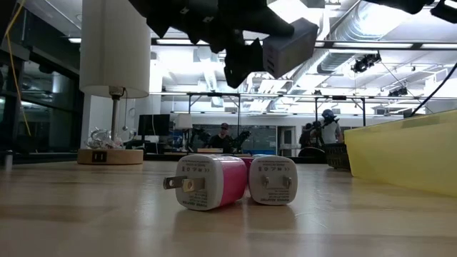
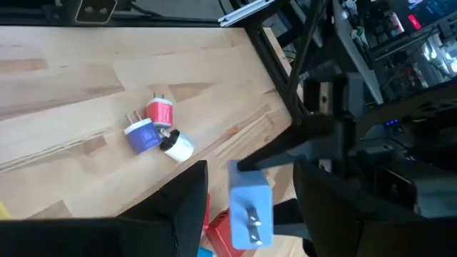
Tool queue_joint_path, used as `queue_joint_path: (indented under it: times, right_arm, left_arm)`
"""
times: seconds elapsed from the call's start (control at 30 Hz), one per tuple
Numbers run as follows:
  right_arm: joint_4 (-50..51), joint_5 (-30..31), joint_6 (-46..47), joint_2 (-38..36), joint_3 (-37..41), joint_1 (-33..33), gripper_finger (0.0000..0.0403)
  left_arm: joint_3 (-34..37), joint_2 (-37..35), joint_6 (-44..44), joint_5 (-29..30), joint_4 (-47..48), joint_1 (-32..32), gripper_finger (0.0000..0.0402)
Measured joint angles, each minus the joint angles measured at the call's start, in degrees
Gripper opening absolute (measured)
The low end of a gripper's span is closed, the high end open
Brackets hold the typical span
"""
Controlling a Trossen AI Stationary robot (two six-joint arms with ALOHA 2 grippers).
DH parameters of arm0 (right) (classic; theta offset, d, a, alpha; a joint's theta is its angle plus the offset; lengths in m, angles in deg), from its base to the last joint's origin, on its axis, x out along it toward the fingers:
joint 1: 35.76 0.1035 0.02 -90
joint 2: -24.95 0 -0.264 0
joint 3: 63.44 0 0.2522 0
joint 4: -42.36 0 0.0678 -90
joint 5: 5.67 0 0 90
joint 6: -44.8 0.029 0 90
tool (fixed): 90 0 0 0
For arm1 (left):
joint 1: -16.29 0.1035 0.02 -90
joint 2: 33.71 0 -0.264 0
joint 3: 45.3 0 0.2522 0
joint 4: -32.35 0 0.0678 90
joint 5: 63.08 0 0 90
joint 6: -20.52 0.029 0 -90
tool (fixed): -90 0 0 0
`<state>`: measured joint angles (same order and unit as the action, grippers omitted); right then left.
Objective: Pick & Place Office items
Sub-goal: Put the blue charger adapter into the yellow bin
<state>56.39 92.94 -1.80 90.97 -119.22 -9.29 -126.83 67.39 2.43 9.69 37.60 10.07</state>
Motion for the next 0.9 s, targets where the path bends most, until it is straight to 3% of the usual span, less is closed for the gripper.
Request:
queue_joint_path:
  times: [0.5,0.9]
  right_arm:
    - [-7.87,-1.50,1.82,7.46,0.04,-0.25,0.0193]
    - [-10.00,1.49,1.87,10.36,0.04,-0.34,0.0193]
  left_arm:
    - [0.00,0.00,0.00,0.64,-0.26,-2.19,0.0209]
    - [0.00,0.00,-1.93,3.89,-0.10,-3.61,0.0209]
